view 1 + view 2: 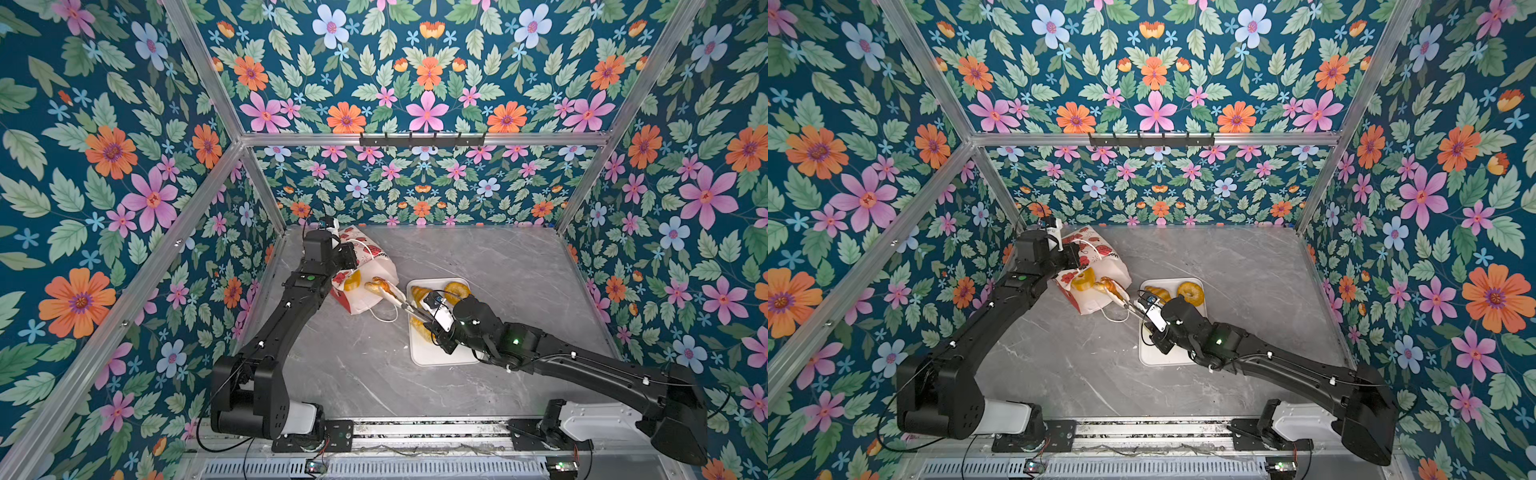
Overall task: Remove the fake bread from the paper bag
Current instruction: 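Pull the brown bread out with the tongs and carry it over the tray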
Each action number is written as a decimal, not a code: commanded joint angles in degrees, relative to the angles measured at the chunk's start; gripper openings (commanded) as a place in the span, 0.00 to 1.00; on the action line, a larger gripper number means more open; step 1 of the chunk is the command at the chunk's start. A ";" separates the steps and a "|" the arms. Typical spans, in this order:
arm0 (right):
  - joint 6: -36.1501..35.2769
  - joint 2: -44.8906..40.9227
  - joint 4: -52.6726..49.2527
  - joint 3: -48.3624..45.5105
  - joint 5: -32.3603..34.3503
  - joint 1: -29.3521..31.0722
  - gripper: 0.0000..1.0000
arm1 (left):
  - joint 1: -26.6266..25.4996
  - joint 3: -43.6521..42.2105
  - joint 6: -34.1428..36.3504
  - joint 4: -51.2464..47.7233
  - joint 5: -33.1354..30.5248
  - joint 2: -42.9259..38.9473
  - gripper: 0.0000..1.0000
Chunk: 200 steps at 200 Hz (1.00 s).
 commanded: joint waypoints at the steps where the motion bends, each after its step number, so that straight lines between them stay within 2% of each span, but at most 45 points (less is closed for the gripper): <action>1: 1.55 -3.69 -1.95 -0.59 2.37 0.72 0.00 | -0.04 0.27 0.33 1.12 -0.95 -0.31 0.00; 58: 6.05 -15.23 -13.53 -2.07 9.11 2.90 0.00 | -0.03 -0.48 0.33 1.39 -1.07 -0.47 0.00; 103: 10.65 -20.93 -22.25 -3.31 13.40 3.30 0.00 | 0.07 -0.69 0.55 1.39 -1.12 -0.71 0.00; 159: 18.07 -22.78 -34.14 -2.37 22.13 5.92 0.00 | 0.13 -0.58 0.73 1.56 -0.96 -0.38 0.00; 200: 22.53 -23.12 -39.03 -1.14 23.53 7.19 0.00 | 0.28 -0.61 0.73 2.00 -0.52 0.13 0.00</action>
